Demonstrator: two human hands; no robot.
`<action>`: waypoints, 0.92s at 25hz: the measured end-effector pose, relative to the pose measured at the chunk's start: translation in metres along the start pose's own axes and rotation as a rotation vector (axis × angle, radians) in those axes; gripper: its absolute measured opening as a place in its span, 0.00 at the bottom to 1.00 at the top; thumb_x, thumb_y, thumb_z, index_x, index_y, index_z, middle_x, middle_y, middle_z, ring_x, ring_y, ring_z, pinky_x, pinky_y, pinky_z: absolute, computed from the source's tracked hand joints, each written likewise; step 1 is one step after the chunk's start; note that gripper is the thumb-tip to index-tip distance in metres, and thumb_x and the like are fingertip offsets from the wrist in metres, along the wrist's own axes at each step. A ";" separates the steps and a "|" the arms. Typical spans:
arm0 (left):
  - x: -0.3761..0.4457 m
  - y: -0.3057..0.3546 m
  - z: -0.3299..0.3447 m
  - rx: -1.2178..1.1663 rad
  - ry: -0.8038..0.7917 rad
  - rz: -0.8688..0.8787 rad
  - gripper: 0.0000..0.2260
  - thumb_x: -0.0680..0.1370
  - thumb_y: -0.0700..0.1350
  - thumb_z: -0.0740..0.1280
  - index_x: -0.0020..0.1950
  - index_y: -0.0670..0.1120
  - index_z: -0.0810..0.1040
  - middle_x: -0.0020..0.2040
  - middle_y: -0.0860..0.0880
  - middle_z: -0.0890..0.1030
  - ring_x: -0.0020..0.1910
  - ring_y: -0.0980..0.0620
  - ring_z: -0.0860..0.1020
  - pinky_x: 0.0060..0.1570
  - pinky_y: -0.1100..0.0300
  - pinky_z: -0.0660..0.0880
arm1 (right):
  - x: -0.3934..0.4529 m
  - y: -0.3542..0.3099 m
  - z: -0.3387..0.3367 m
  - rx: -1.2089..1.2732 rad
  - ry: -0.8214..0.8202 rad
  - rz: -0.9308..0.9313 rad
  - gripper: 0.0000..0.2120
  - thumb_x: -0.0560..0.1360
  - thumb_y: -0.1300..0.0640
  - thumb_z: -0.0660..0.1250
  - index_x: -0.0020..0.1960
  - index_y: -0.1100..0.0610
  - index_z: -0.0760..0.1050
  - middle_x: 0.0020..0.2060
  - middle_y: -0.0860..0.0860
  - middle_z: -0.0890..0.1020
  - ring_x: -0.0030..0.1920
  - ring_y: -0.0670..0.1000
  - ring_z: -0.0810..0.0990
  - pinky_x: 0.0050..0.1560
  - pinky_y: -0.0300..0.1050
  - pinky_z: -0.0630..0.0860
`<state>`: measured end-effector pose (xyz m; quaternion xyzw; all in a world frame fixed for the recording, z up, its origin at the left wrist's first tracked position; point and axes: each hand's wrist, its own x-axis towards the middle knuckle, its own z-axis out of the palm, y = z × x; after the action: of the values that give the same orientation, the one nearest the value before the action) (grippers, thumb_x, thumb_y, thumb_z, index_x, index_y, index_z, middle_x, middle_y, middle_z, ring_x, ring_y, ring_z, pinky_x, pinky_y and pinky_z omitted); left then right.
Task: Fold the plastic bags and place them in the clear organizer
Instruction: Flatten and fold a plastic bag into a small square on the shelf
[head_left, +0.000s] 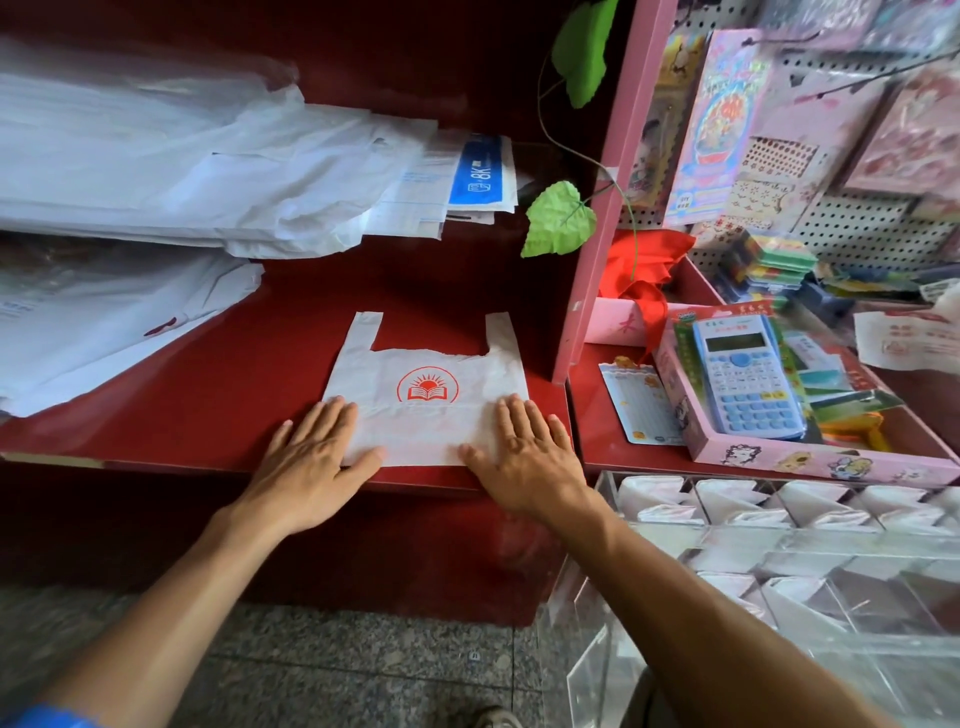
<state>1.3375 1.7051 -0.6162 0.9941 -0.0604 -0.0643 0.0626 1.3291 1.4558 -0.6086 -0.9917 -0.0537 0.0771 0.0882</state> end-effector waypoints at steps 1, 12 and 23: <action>-0.003 -0.002 -0.001 -0.011 -0.003 0.011 0.43 0.73 0.74 0.41 0.81 0.50 0.41 0.80 0.53 0.39 0.79 0.56 0.39 0.77 0.52 0.40 | -0.002 0.004 -0.001 0.001 -0.010 -0.017 0.42 0.79 0.30 0.44 0.80 0.56 0.38 0.80 0.51 0.39 0.79 0.49 0.36 0.77 0.50 0.35; -0.033 -0.057 0.001 -0.430 0.325 0.223 0.35 0.65 0.25 0.73 0.54 0.65 0.77 0.57 0.68 0.80 0.60 0.69 0.71 0.63 0.68 0.67 | -0.016 0.054 -0.010 0.290 0.118 -0.282 0.35 0.66 0.41 0.70 0.71 0.46 0.72 0.70 0.45 0.74 0.71 0.50 0.70 0.72 0.52 0.66; -0.034 -0.048 -0.007 -0.786 0.343 0.045 0.06 0.79 0.41 0.68 0.42 0.45 0.81 0.40 0.51 0.84 0.43 0.60 0.78 0.44 0.65 0.70 | -0.010 0.050 -0.020 0.730 0.318 -0.048 0.17 0.79 0.53 0.66 0.36 0.62 0.70 0.27 0.48 0.68 0.28 0.45 0.63 0.30 0.43 0.61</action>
<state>1.3099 1.7573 -0.6111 0.8894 -0.0416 0.0851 0.4472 1.3272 1.4020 -0.5967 -0.8931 -0.0315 -0.0654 0.4440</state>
